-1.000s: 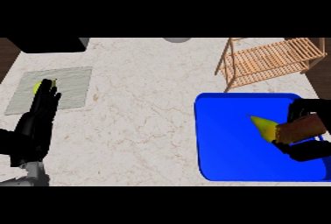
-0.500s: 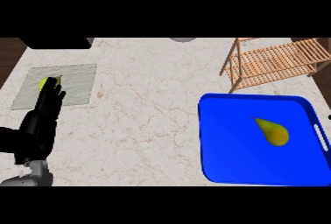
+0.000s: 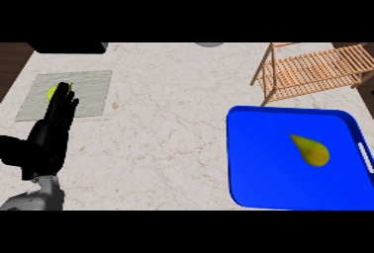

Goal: Pick the sweet potato from the tray and place it in the tiered shelf

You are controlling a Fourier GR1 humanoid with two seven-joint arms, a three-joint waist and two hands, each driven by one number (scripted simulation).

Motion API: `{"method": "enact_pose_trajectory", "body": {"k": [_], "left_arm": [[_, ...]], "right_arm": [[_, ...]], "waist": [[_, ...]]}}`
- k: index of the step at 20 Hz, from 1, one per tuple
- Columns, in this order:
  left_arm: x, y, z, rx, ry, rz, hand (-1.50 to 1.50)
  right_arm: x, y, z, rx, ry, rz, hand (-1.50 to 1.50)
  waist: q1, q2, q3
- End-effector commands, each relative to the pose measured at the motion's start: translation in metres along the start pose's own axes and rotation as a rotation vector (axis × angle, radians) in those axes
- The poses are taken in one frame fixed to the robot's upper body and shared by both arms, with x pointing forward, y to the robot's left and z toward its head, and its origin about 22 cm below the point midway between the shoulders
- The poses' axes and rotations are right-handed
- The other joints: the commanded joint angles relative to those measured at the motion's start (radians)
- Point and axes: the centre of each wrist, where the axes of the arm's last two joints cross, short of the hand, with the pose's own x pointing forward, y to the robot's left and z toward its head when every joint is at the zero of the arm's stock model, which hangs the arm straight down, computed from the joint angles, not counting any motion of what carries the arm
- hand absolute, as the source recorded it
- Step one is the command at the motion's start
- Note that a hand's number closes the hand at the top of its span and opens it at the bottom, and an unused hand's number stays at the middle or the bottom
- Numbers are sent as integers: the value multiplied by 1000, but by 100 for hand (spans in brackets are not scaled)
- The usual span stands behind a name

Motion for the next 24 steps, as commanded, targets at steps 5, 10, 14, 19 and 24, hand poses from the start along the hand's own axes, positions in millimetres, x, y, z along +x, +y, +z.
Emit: {"method": "enact_pose_trajectory", "body": {"k": [5, 10, 14, 19, 24], "left_arm": [[-16, -2, -6, -2, -3, -2, 0], [4, -19, -5, 2, -17, -7, 0], [-23, 1, 7, -20, -4, -1, 0], [-3, -6, -4, -30, -5, 7, 0], [5, -5, -8, -24, -35, 9, 0]], "right_arm": [[-33, 28, -46, -49, 8, -28, 150], [-40, 55, -67, -79, -5, -77, 150], [-42, 70, -86, -109, -24, -65, 150], [-34, 83, -105, -80, -33, 1, 150], [-45, 92, -106, -95, 54, -208, -150]], "waist": [[3, 2, 0], [6, 2, 1], [15, 5, 1], [27, 10, 1], [22, 9, 2]]}}
